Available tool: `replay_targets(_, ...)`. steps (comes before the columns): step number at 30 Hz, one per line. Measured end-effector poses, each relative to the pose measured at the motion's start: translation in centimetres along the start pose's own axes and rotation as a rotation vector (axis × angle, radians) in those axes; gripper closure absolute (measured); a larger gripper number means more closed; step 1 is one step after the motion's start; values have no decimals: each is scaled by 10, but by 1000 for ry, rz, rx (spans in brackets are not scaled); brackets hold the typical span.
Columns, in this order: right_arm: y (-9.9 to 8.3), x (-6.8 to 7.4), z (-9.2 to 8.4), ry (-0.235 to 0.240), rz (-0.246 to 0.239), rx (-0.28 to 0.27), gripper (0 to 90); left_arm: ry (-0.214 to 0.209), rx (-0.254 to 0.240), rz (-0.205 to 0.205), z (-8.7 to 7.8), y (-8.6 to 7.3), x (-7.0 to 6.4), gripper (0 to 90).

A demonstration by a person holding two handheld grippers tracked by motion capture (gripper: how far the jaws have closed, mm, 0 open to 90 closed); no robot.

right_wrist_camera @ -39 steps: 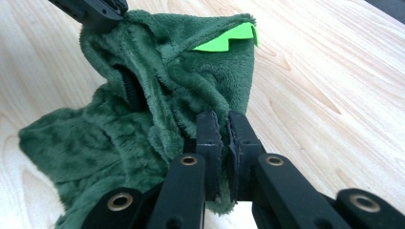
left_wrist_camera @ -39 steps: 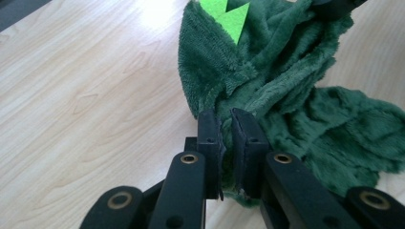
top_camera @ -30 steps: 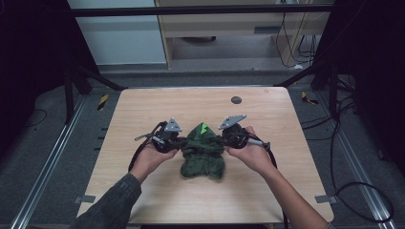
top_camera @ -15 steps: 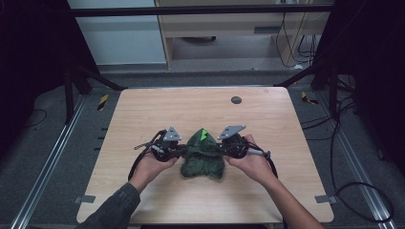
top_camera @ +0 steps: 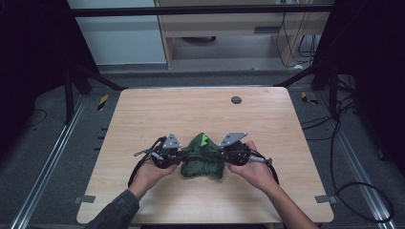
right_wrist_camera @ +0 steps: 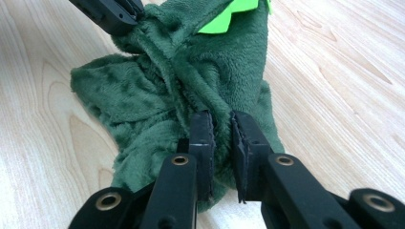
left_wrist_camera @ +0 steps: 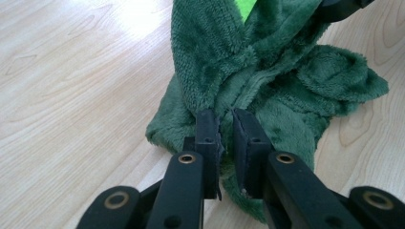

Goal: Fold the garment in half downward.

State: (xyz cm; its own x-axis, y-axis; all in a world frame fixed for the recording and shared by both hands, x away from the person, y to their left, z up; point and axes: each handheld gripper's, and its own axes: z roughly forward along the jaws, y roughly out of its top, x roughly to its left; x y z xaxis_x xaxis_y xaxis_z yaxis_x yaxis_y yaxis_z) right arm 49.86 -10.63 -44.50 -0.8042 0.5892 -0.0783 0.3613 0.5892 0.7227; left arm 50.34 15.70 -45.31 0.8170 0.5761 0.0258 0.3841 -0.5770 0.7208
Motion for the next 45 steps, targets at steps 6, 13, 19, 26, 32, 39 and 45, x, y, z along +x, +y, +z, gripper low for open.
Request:
replay_targets(6, -7, 5, 1, 2, -1, 7, 775, 5, -2, 4, 0, -5, -3, 818)
replay_targets(13, -13, 10, 0, 0, -3, 7, 767, 7, -5, 6, 1, -9, -6, 834)
replay_targets(19, -15, 10, 0, -2, -5, 8, 776, 9, 0, 5, 3, -10, -6, 869)
replay_targets(26, -17, 11, -1, 2, -9, 8, 806, 5, -7, -3, 3, -13, -7, 882)
replay_targets(32, -21, 14, -1, 9, -12, 11, 810, 7, -14, -14, 3, -17, -8, 883)
replay_targets(39, -25, 17, -2, 5, -18, 14, 809, 8, -15, -16, 4, -21, -10, 882)
replay_targets(45, -29, 21, -2, 8, -17, 14, 804, 22, -21, -7, 5, -26, -14, 880)
